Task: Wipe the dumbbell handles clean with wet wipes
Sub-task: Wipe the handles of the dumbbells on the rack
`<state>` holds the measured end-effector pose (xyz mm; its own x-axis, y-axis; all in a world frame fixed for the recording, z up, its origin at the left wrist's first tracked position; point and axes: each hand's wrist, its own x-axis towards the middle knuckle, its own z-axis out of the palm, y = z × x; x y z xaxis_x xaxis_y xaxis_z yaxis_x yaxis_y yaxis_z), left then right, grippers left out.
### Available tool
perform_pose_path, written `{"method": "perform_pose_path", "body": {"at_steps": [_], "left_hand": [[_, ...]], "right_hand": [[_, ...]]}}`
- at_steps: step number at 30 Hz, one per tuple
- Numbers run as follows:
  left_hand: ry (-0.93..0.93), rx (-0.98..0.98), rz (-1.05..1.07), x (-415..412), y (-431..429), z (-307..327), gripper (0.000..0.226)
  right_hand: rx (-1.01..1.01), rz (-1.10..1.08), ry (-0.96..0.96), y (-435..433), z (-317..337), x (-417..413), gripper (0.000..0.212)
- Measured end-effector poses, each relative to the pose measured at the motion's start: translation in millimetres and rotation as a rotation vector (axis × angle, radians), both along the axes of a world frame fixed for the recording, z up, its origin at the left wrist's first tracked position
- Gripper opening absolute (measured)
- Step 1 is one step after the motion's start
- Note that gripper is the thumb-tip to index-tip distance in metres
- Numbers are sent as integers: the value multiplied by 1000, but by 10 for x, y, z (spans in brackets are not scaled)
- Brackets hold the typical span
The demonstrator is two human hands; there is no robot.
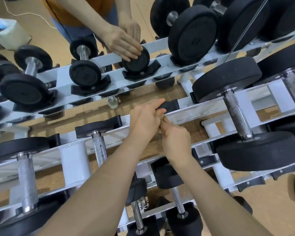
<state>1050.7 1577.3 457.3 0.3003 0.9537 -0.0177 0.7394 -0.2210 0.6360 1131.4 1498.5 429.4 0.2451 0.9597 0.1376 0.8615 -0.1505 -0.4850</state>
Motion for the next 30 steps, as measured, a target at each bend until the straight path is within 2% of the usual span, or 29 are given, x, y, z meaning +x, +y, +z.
{"method": "perform_pose_path", "body": {"at_steps": [2, 4, 6, 9, 12, 16, 21, 24, 27, 30], "left_hand": [[90, 2, -38, 63, 16, 6, 35], [88, 5, -83, 52, 2, -1, 38], [19, -22, -107, -43, -134, -5, 45], [-3, -12, -51, -240, -624, -112, 47], [-112, -84, -15, -309, -1123, -296, 40], [-235, -262, 24, -267, -1465, -339, 27], [-241, -239, 129, -349, -1627, -267, 25], [-263, -275, 145, -373, -1671, -218, 30], [-237, -372, 138, -351, -1549, -180, 26], [-147, -458, 110, -188, -1273, -117, 22]], "right_hand": [[-141, 149, -72, -133, 25, 87, 39], [-387, 270, -86, -369, 25, 189, 35], [-476, 233, -26, -530, 24, 295, 32], [-293, -12, 175, -413, 85, 335, 25], [-174, -116, 228, -235, 162, 255, 22], [-256, 130, 55, -630, 171, 201, 20], [-263, 272, -217, -889, 248, 191, 36], [-225, 326, -233, -939, 280, 119, 41], [-235, 348, -54, -918, 310, 210, 38], [-277, 122, 283, -972, 346, 375, 30]]}}
